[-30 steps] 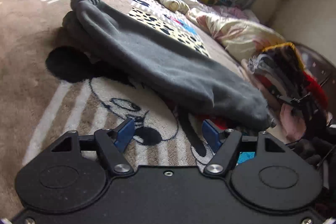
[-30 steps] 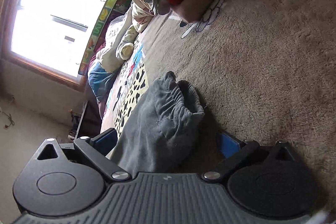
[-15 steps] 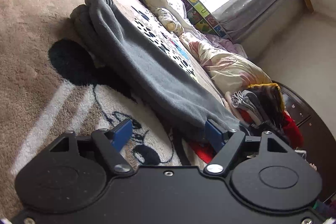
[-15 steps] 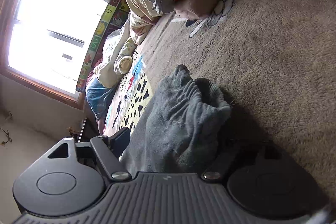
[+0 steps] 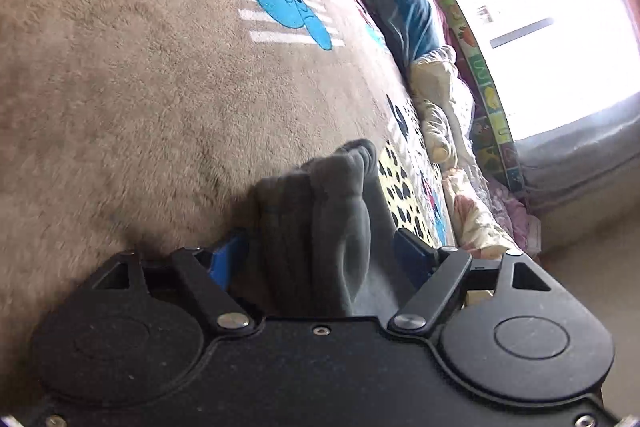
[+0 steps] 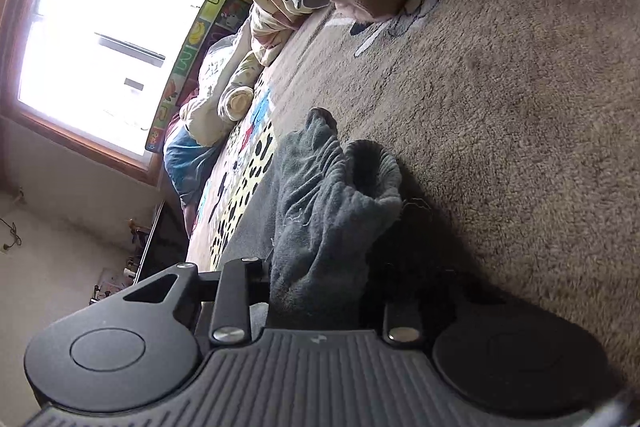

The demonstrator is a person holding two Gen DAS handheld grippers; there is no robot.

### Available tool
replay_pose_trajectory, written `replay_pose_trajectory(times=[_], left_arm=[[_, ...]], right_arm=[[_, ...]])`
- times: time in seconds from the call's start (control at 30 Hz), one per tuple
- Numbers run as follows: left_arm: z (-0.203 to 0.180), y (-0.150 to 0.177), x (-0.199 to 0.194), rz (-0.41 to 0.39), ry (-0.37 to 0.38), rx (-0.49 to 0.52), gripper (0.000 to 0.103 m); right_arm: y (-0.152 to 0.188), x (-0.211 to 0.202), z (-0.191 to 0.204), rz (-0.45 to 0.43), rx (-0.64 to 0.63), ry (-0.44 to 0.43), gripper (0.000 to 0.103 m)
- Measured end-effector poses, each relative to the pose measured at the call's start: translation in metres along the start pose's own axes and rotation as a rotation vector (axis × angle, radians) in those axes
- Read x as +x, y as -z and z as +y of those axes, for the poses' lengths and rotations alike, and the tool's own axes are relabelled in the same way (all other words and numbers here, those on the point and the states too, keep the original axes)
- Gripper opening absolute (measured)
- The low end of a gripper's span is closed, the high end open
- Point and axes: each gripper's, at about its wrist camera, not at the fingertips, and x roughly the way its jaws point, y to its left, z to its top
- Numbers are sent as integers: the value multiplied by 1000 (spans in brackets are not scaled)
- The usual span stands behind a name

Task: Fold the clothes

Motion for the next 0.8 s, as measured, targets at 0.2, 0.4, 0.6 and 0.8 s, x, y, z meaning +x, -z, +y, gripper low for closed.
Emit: replay_pose_trajectory(times=[0.2, 0.4, 0.6, 0.8], left_arm=[[7, -1, 2, -10, -11, -58, 21], [-15, 29, -100, -13, 50, -2, 20], [59, 81, -123, 90, 44, -99, 50], [45, 82, -171, -54, 17, 7, 69]], right_arm=[[-6, -4, -2, 26, 38, -11, 31], [-5, -40, -19, 46, 33, -32, 30], [-3, -77, -36, 65, 28, -53, 44], [-2, -113, -53, 84, 23, -73, 39]])
